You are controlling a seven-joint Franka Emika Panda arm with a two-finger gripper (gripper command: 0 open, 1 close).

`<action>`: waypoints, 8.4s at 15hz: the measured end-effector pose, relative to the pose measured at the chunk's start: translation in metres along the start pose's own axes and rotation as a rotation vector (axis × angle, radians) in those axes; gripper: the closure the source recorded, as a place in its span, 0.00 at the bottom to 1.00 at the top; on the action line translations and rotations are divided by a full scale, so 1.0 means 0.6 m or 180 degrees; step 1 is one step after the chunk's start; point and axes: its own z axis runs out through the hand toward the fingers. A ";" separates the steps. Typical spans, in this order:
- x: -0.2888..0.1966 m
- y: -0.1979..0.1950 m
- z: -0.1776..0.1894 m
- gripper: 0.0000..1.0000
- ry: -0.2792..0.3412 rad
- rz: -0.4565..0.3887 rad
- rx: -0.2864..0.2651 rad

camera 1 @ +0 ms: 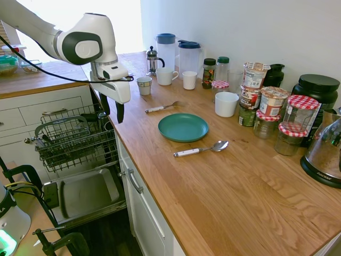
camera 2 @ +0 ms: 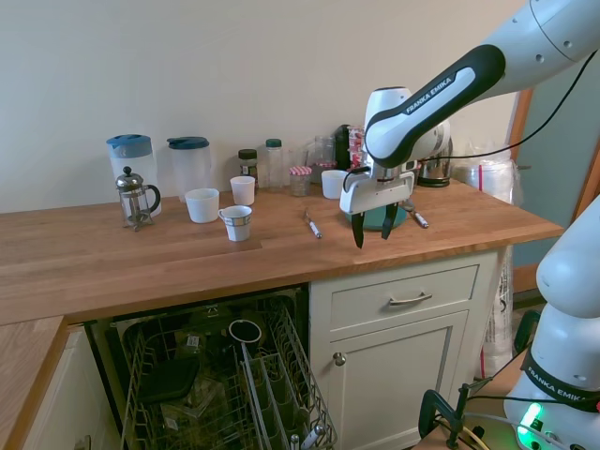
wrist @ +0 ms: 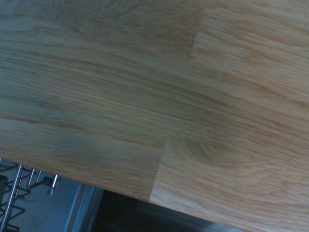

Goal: Put the fork in the dishwasher

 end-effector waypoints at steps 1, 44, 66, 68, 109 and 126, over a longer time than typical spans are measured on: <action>0.000 0.000 0.001 0.00 -0.0007 0.0000 -0.0008; 0.189 -0.278 0.090 1.00 0.0631 0.1073 0.0397; 0.128 -0.161 -0.082 1.00 0.0057 0.0295 0.0294; 0.058 -0.142 -0.110 1.00 -0.0058 0.0019 0.0132; -0.395 -0.272 0.237 1.00 -0.2338 -0.0091 -0.1460; -0.346 -0.305 0.327 0.00 -0.2391 0.0058 -0.1568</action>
